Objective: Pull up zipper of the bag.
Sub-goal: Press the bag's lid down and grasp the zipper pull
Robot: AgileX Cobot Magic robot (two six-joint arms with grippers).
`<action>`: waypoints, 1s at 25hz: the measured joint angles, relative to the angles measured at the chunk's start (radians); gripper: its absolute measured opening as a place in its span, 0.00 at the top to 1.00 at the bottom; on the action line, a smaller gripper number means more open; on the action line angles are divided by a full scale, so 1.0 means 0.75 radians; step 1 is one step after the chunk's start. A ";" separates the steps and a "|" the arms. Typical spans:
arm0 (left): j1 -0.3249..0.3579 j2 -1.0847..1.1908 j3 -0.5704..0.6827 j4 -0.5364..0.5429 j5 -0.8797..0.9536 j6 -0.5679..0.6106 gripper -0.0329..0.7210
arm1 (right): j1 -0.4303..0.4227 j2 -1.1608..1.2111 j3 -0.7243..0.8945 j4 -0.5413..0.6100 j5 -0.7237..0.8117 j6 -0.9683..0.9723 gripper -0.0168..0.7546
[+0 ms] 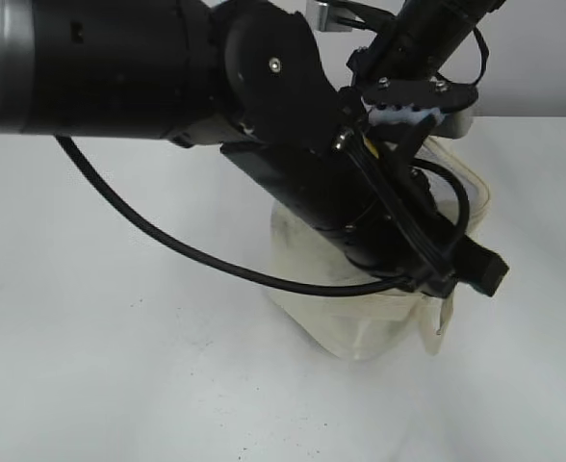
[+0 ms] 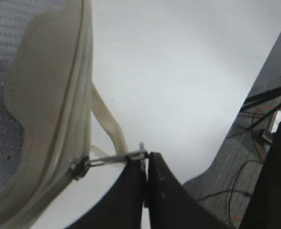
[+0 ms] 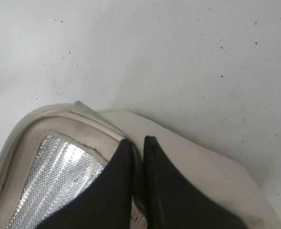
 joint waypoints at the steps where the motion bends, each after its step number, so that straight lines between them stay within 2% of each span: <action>1: 0.000 0.010 0.000 -0.042 -0.042 0.000 0.96 | 0.000 0.000 0.000 0.000 0.000 -0.001 0.96; 5: -0.009 0.052 0.002 -0.143 -0.168 0.000 0.96 | 0.000 0.000 0.000 -0.001 0.000 -0.011 0.96; 11: -0.020 0.059 0.002 -0.146 -0.238 0.006 0.96 | 0.007 0.000 0.000 -0.006 0.000 -0.015 0.96; 15: -0.009 0.058 0.002 -0.081 -0.157 0.012 0.96 | 0.011 0.000 0.000 0.005 0.000 -0.016 0.96; 25: 0.131 -0.041 -0.005 0.052 0.116 0.016 0.96 | 0.011 0.004 0.000 0.022 -0.106 0.087 0.96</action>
